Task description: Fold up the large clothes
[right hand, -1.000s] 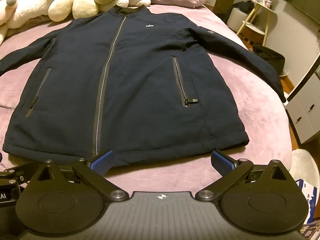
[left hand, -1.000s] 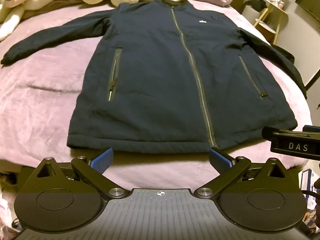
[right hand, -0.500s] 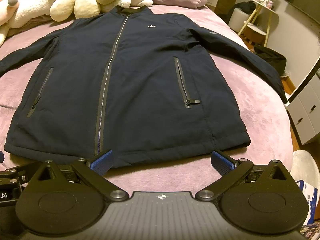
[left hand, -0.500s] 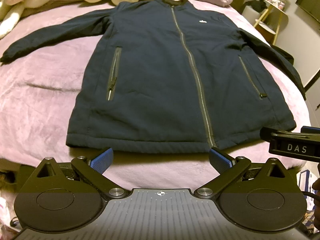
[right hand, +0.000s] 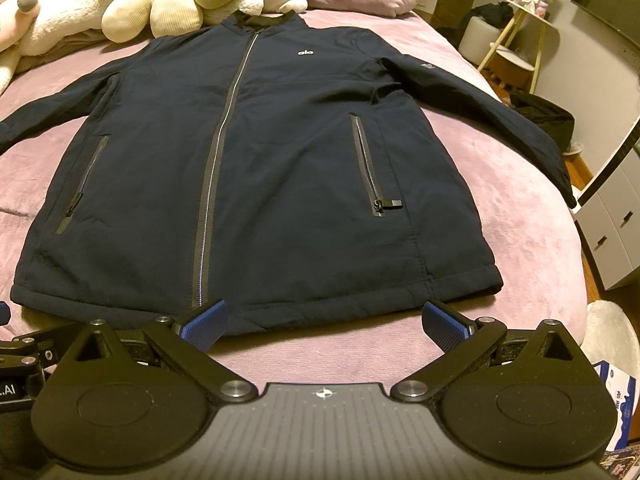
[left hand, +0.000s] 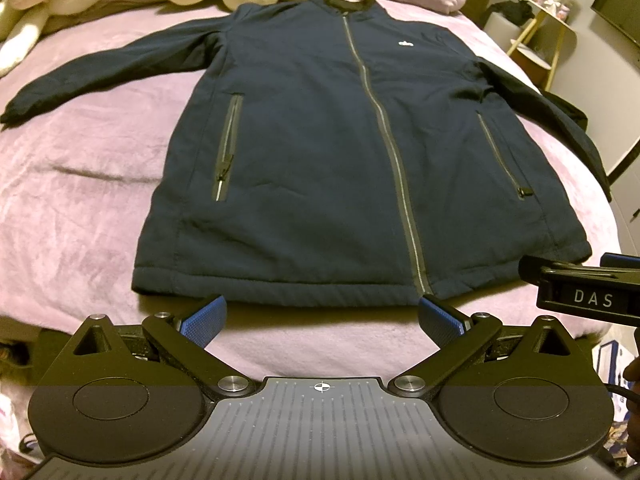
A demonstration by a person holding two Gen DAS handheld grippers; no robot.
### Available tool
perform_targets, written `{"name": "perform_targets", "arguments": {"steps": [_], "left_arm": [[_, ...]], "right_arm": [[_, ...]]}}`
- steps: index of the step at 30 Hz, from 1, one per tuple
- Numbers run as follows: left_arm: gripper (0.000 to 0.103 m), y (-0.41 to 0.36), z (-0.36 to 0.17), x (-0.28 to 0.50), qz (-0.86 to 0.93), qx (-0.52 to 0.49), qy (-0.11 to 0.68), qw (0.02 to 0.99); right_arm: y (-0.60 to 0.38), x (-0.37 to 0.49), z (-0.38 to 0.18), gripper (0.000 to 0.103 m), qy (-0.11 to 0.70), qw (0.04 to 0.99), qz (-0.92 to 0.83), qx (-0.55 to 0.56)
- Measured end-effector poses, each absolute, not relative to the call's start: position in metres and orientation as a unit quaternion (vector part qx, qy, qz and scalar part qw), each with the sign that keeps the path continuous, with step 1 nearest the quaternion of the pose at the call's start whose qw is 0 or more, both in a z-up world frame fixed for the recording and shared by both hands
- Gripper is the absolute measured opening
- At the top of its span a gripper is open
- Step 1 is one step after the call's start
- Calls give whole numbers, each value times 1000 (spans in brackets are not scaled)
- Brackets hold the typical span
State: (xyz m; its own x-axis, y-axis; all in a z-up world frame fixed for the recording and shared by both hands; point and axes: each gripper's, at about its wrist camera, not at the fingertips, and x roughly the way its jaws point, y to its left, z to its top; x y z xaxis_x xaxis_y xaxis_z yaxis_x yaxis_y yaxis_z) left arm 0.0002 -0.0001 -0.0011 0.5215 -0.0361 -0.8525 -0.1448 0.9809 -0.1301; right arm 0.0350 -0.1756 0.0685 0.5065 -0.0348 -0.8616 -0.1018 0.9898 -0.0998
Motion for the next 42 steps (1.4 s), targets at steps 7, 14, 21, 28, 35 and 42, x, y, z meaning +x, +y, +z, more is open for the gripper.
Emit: {"name": "perform_targets", "arguments": {"steps": [7, 14, 21, 28, 35, 42], "left_arm": [[103, 0, -1, 0, 31, -93, 488, 867], [103, 1, -1, 1, 31, -93, 488, 867], [103, 1, -1, 1, 31, -94, 489, 867], [103, 1, -1, 1, 31, -94, 489, 867], [103, 1, -1, 1, 31, -94, 489, 867], [103, 1, -1, 1, 31, -95, 489, 866]], "right_arm": [[-176, 35, 68, 103, 497, 865, 20, -68], [-176, 35, 68, 103, 497, 865, 20, -68], [-174, 36, 67, 103, 496, 865, 21, -68], [-174, 34, 67, 103, 496, 866, 21, -66], [-174, 34, 67, 103, 496, 866, 22, -65], [-173, 34, 66, 103, 496, 865, 22, -65]]}}
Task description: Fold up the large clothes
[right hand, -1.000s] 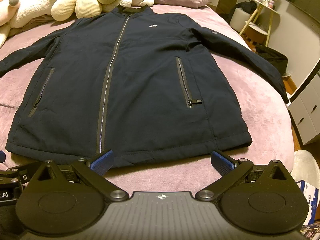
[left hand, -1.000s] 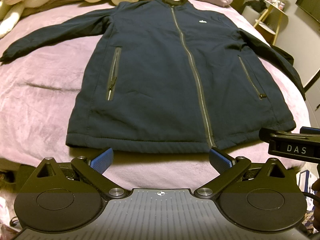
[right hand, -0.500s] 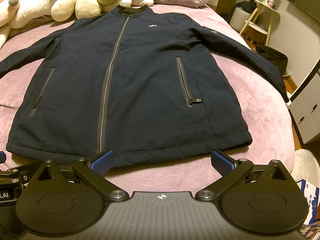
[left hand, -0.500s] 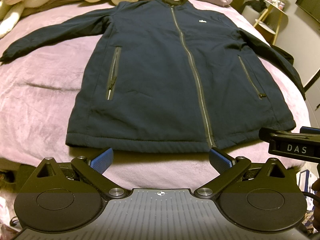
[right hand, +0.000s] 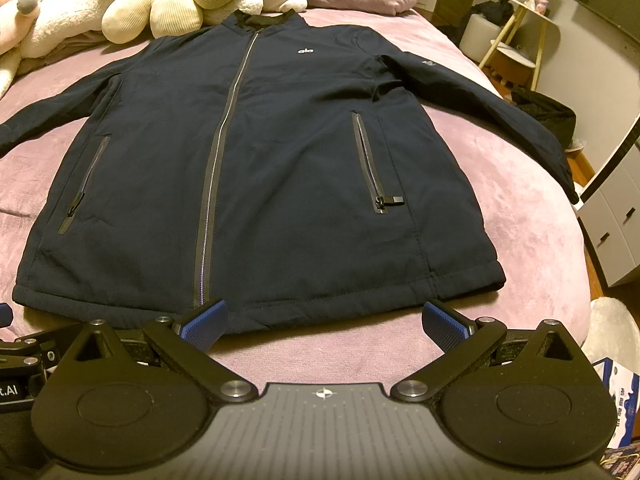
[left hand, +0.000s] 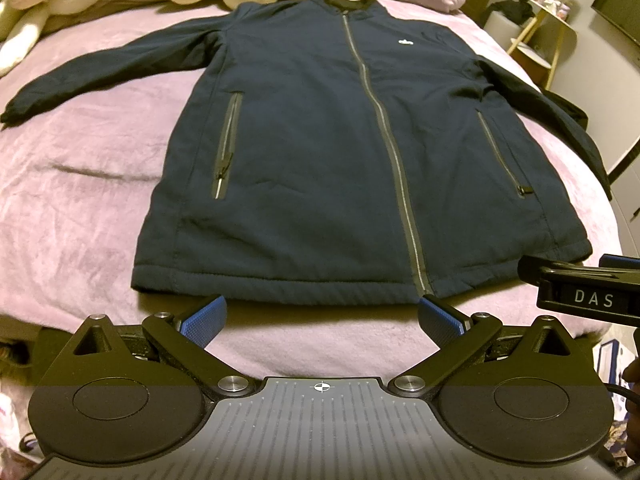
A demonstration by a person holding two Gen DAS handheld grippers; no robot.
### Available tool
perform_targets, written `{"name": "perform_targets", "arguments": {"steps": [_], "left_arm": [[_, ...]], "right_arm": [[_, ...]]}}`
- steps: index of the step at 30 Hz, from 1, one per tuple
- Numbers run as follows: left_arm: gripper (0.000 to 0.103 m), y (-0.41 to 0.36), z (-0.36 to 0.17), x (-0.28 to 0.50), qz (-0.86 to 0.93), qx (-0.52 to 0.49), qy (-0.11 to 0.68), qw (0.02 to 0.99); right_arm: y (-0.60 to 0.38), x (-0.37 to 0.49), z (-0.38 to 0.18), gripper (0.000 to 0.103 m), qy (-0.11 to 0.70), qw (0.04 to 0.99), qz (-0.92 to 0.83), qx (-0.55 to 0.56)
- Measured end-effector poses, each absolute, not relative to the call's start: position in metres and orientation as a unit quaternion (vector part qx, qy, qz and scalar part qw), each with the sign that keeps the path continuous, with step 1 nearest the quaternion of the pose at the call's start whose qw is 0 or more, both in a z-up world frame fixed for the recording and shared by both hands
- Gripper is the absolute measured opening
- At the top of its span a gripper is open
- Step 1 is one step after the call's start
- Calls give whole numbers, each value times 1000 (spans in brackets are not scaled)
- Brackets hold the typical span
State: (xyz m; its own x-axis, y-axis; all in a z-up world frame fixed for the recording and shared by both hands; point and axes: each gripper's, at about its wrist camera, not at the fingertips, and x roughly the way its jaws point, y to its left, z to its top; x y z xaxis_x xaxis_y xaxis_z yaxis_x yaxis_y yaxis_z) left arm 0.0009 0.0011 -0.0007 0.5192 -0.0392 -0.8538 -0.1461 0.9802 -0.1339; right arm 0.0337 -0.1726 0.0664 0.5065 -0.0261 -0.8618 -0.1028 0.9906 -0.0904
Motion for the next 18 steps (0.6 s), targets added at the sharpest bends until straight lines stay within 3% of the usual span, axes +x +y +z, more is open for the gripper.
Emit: {"name": "perform_targets", "arguments": {"steps": [18], "left_arm": [[103, 1, -1, 1, 31, -95, 489, 866]], "right_arm": [[-179, 31, 65, 103, 498, 865, 25, -55]]}}
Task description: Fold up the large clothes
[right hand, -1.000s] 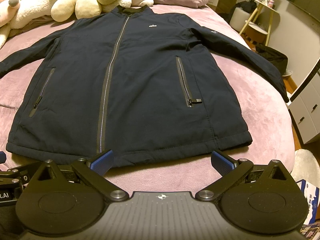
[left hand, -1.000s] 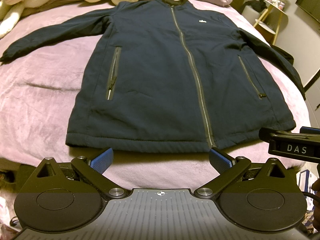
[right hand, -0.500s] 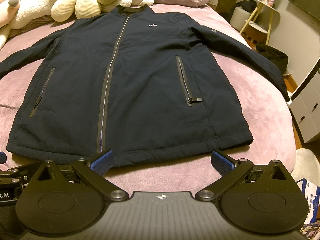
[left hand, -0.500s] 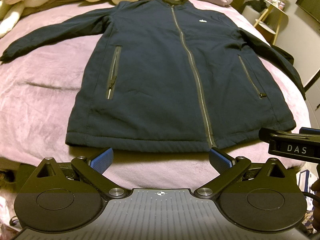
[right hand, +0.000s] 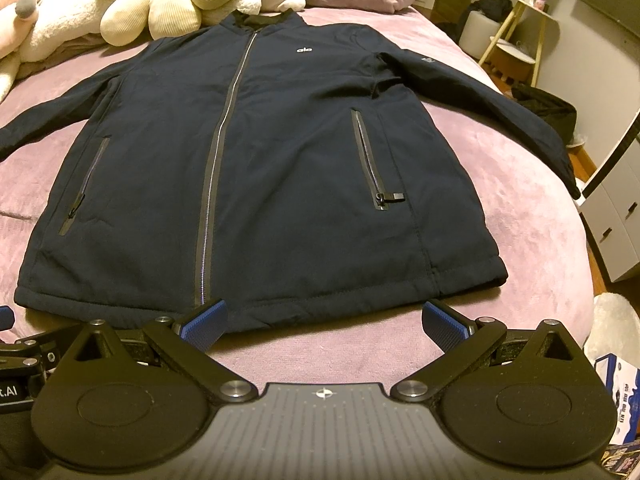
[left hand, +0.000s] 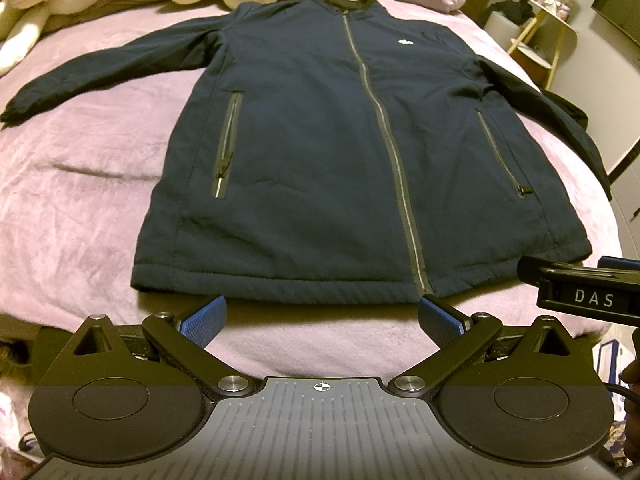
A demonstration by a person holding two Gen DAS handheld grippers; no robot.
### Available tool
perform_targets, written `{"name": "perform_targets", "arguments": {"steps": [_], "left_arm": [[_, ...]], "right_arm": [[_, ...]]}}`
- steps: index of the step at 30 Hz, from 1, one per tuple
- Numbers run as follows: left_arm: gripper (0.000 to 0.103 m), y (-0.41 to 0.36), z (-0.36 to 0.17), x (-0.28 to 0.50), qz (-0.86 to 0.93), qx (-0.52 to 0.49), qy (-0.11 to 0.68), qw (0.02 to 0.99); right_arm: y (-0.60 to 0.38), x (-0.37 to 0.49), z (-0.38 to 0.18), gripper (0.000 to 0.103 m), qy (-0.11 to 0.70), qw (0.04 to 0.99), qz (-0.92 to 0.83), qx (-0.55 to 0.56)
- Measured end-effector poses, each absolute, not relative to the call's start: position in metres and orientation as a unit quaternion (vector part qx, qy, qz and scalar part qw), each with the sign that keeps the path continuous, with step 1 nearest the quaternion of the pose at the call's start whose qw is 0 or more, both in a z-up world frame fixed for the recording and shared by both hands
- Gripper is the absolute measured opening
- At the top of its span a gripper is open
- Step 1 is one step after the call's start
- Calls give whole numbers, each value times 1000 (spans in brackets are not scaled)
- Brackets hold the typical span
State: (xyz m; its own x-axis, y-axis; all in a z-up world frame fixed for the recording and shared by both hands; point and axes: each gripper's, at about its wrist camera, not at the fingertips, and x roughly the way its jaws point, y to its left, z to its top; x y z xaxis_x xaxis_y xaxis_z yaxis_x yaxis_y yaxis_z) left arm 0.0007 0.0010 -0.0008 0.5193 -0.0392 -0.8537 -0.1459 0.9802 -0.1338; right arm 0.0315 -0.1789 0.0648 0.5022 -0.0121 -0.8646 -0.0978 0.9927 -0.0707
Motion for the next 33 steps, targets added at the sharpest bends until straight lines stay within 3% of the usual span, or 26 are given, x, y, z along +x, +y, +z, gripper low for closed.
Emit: {"name": "perform_targets", "arguments": {"steps": [33], "left_arm": [[103, 2, -9, 1, 32, -103, 497, 861]], "right_arm": [[-180, 34, 62, 103, 492, 869, 37, -40]]}}
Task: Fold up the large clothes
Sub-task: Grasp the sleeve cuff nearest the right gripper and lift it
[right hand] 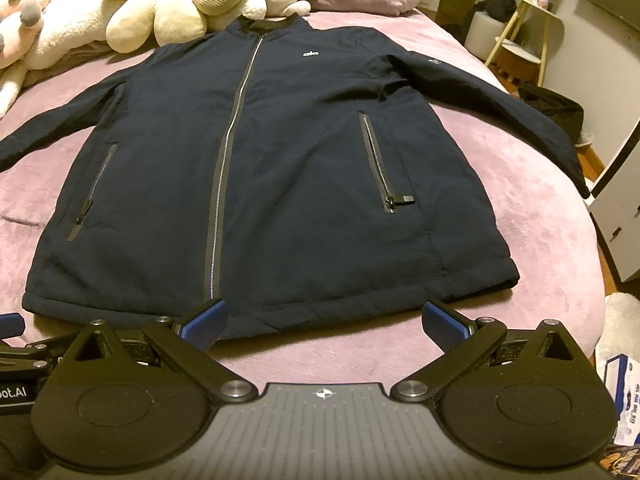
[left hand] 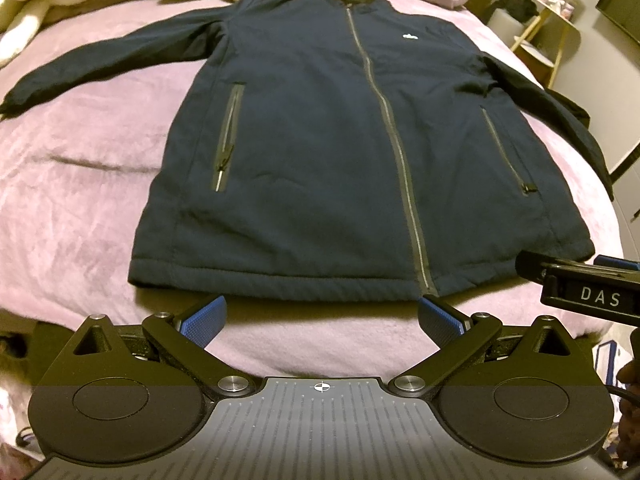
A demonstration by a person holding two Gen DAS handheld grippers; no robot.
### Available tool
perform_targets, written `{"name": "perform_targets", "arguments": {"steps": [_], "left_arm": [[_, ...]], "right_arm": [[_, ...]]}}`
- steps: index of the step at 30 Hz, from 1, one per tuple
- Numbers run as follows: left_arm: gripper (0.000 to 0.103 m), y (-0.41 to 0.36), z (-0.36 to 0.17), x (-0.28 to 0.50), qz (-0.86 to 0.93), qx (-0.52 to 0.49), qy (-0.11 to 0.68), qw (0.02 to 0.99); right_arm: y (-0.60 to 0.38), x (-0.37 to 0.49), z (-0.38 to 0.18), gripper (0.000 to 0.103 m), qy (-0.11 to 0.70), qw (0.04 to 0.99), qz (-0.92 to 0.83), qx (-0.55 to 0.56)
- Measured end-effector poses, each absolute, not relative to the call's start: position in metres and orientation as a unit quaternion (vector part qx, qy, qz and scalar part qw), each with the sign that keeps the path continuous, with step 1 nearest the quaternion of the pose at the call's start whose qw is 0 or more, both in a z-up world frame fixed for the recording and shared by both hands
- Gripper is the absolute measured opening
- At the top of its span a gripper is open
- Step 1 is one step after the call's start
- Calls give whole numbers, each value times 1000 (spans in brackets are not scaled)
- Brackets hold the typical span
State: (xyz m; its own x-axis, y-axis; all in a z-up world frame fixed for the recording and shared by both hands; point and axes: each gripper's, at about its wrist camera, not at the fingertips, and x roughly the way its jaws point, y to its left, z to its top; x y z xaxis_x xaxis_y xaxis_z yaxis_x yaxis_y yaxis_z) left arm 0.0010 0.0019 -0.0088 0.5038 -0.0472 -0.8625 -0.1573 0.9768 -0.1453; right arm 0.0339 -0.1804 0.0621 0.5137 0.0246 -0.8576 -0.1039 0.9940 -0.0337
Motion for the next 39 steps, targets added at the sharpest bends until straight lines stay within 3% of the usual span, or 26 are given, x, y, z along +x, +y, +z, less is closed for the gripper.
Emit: {"name": "perform_targets", "arguments": {"steps": [11, 16, 27, 31, 34, 39], "left_arm": [[103, 13, -11, 14, 25, -118, 500, 857], [103, 23, -12, 36, 26, -120, 496, 860], [103, 49, -4, 163, 47, -141, 426, 892], [103, 43, -19, 217, 76, -97, 414, 902], [103, 37, -34, 247, 84, -79, 412, 904], [103, 39, -62, 268, 98, -89, 434, 891]], "right_arm": [[-191, 38, 54, 103, 487, 867, 100, 27], [-210, 54, 50, 103, 498, 847, 141, 122], [-327, 168, 40, 101, 390, 883, 41, 260], [-399, 216, 8, 79, 354, 854, -20, 381], [-454, 240, -21, 52, 312, 827, -79, 462], [-524, 256, -72, 51, 266, 771, -175, 551]]}}
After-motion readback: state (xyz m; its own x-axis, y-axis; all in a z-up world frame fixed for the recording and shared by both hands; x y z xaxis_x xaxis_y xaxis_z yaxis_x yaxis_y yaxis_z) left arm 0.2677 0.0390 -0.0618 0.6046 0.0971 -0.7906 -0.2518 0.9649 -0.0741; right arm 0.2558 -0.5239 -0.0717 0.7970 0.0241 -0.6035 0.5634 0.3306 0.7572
